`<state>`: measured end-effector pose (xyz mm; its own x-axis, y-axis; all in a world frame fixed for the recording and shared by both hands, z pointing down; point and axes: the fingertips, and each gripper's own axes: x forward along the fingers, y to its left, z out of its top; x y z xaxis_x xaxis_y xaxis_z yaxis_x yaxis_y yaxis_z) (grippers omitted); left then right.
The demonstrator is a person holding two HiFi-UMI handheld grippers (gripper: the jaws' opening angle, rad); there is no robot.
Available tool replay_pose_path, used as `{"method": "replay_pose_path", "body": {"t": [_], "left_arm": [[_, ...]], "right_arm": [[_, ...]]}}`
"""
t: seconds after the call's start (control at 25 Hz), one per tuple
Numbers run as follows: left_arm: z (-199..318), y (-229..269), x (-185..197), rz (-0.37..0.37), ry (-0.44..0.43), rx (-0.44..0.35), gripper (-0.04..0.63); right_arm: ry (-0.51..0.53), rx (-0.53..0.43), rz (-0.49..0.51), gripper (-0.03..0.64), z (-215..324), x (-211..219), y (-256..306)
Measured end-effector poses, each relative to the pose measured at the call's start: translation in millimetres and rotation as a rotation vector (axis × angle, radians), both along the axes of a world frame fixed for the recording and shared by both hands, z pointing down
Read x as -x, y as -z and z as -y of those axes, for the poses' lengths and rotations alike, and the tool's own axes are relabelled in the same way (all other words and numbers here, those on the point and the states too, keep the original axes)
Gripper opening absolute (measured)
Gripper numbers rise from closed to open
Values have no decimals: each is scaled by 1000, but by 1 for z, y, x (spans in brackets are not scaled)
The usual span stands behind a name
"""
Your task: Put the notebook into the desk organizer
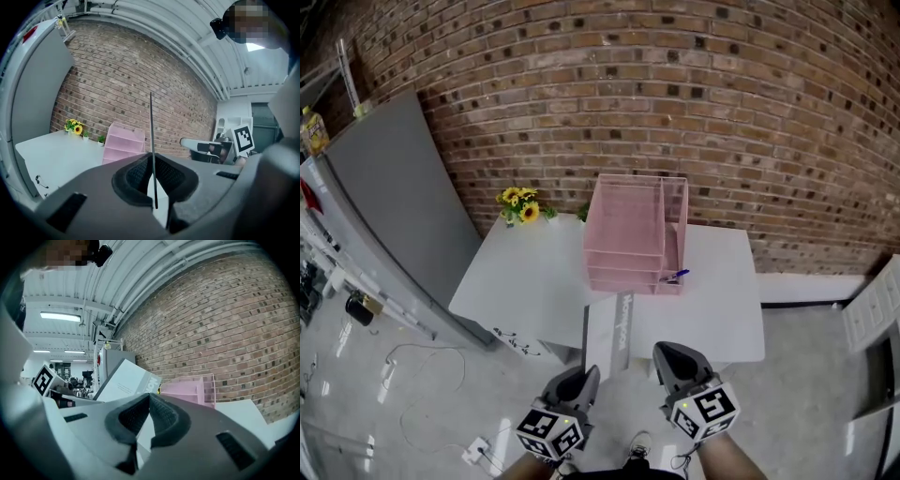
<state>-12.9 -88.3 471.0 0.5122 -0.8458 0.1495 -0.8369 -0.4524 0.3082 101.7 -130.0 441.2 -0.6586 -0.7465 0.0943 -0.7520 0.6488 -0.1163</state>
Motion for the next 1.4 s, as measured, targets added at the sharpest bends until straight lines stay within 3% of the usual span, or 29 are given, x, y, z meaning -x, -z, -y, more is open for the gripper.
{"method": "replay_pose_path", "body": {"t": [0.32, 0.6, 0.96, 1.4], "left_arm": [[24, 3, -42, -3, 32, -6, 11], [46, 9, -55, -4, 31, -22, 11], [92, 17, -49, -9, -10, -46, 11], [177, 33, -17, -25, -103, -89, 11]], "right_arm": [[39, -10, 3, 5, 28, -37, 1], [29, -12, 1, 3, 42, -53, 3], [-21, -12, -8, 3, 69, -54, 0], [-121, -7, -23, 3, 128, -19, 6]]}}
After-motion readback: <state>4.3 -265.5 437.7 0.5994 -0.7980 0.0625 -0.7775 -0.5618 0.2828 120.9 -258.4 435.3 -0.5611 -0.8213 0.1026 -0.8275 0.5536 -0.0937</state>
